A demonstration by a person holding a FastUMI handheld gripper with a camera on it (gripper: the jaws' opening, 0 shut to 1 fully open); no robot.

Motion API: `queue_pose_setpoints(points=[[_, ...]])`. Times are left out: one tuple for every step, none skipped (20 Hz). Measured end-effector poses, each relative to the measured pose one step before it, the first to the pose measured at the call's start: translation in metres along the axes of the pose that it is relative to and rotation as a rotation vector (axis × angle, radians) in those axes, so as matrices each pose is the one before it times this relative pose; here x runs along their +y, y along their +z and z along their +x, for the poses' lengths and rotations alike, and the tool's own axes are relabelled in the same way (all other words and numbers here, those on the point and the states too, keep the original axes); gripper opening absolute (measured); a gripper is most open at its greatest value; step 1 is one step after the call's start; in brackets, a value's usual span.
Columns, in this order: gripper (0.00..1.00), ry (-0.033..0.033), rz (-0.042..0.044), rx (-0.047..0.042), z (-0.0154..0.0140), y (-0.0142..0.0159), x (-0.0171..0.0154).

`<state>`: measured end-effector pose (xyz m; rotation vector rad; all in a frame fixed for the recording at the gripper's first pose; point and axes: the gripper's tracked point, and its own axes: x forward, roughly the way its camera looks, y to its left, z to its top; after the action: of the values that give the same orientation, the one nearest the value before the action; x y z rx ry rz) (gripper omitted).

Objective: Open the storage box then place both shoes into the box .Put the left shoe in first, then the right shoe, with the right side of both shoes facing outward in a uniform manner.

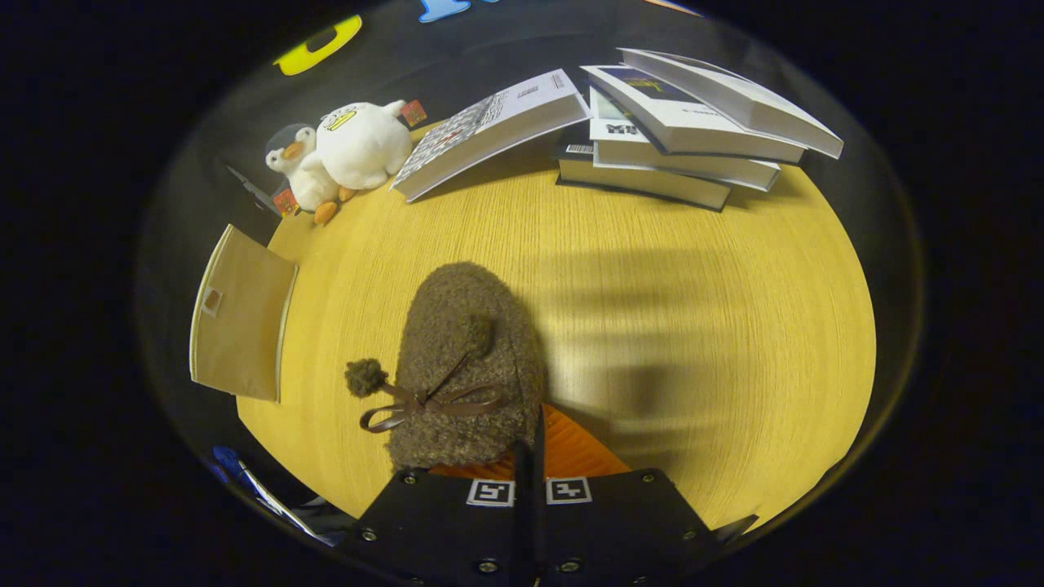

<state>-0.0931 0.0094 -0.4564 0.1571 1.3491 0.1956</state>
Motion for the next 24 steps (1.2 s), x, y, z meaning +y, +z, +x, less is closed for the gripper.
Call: queue_pose_setpoints(points=[[0.00,0.02716,0.00781,0.00342,-0.00892,0.00764,0.01163],[0.00,0.01880,-0.00736,-0.00905,-0.01139,0.01081,0.01387],[0.00,0.01997,-0.01631,-0.01519,-0.01223,0.01346,0.01774],[0.00,0.03059,-0.02431,-0.01261,-0.01013,0.01299,0.02373],[0.00,0.02858,-0.02851,-0.00111,-0.00850,0.01173,0.02449],[0.00,0.02652,-0.02498,0.00087,-0.00630,0.00932,0.02393],[0.00,0.02441,-0.02975,-0.00353,-0.00478,0.01019,0.02399],[0.00,0.01537,-0.02831,-0.01124,-0.00241,0.01137,0.02083],[0.00,0.01525,-0.03024,-0.00952,-0.00107,0.00950,0.02168],[0.00,0.02159,-0.03294,-0.00586,0.00109,0.01052,0.02306],[0.00,0.01890,-0.02469,0.00147,0.00293,0.00957,0.02189],[0.00,0.02083,-0.02821,0.00210,0.00496,0.01011,0.02261],[0.00,0.02105,-0.02928,-0.00059,0.00668,0.01281,0.02197],[0.00,0.02116,-0.03062,-0.00160,0.01003,0.01146,0.02223],[0.00,0.02759,-0.03256,-0.00609,0.01302,0.01245,0.02097],[0.00,0.03249,-0.01758,0.00435,0.01511,0.00851,0.02055],[0.00,0.03976,-0.01284,0.02306,0.01181,0.00356,0.02017],[0.00,0.02917,-0.00859,0.02256,0.00990,0.00196,0.01779],[0.00,0.00821,-0.01154,0.02111,0.00814,-0.00871,0.01936],[0.00,0.00421,-0.01790,0.00754,0.01062,0.01815,0.00170],[0.00,-0.00131,-0.01963,0.00849,0.01225,0.00492,0.00617],[0.00,-0.00372,-0.02000,0.01184,0.01191,0.00325,0.00525],[0.00,-0.00852,-0.01080,0.00950,0.00898,0.00343,0.00464],[0.00,-0.00938,-0.01816,0.00847,0.00997,0.00268,0.00577]])
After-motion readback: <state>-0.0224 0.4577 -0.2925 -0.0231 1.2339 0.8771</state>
